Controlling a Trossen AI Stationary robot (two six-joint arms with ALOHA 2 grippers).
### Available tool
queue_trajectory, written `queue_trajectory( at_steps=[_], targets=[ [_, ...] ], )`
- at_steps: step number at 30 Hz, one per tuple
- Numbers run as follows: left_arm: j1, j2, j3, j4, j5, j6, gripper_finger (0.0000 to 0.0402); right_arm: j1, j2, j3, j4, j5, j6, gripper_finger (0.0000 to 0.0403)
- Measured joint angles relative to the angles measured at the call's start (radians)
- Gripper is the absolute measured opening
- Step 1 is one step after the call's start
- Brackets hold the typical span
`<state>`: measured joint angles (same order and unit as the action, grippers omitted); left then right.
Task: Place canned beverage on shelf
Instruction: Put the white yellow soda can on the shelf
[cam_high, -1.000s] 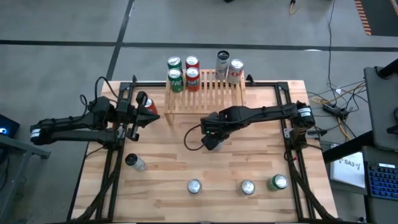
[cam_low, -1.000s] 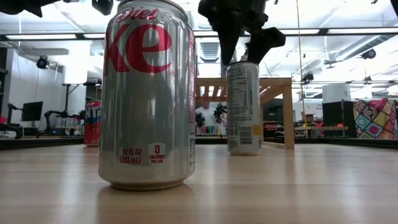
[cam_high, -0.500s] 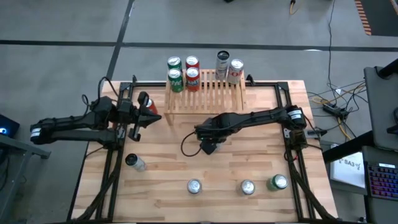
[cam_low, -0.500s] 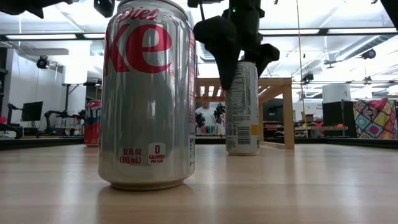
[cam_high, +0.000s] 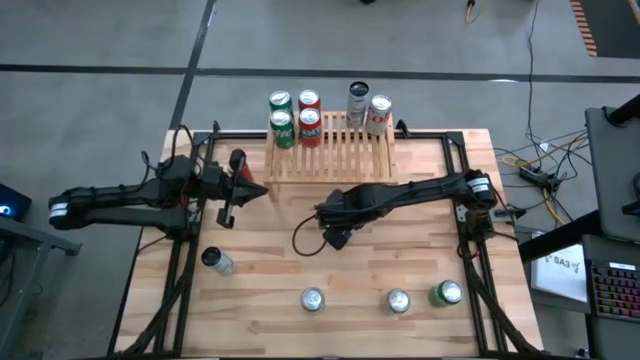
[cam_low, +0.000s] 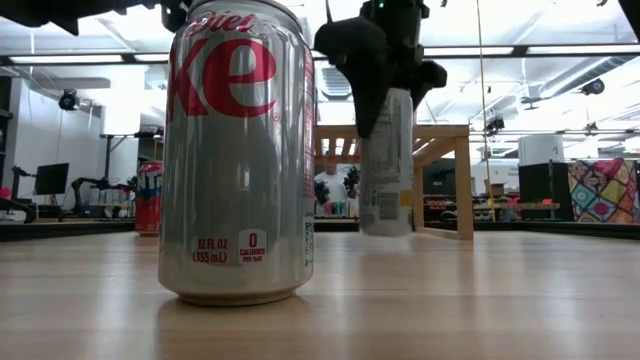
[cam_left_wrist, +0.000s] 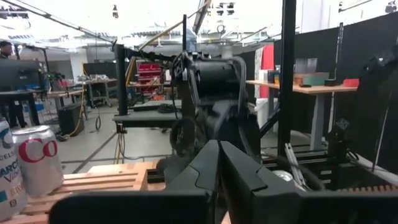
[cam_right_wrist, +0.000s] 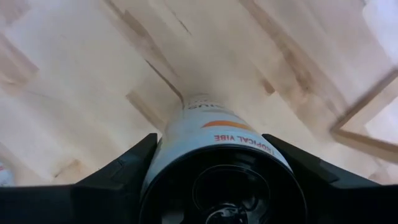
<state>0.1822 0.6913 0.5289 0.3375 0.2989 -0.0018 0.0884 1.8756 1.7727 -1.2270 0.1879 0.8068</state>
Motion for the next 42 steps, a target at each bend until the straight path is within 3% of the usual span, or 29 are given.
queue_trajectory(
  at_steps=[6,15,22,26,32,42],
  targets=[
    [0.000,0.034,0.000,-0.008,0.000,0.022,0.0040,0.010,-0.053,0.001,0.009,0.035,-0.059,0.0237],
    [-0.001,0.079,0.000,-0.009,0.007,0.049,0.0141,0.044,-0.166,0.001,0.177,0.118,-0.196,0.0237],
    [-0.037,0.154,0.000,-0.006,0.040,0.071,0.0234,0.101,-0.187,0.000,0.285,0.356,-0.301,0.0237],
    [-0.050,0.200,0.000,0.005,0.025,0.072,0.0271,0.119,-0.183,0.000,0.378,0.395,-0.349,0.0237],
    [-0.079,0.273,0.000,0.011,0.022,0.109,0.0286,0.127,-0.172,0.000,0.420,0.380,-0.362,0.0237],
    [-0.104,0.383,0.000,0.076,-0.128,0.170,0.0286,0.130,-0.162,-0.001,0.448,0.370,-0.367,0.0237]
  ],
)
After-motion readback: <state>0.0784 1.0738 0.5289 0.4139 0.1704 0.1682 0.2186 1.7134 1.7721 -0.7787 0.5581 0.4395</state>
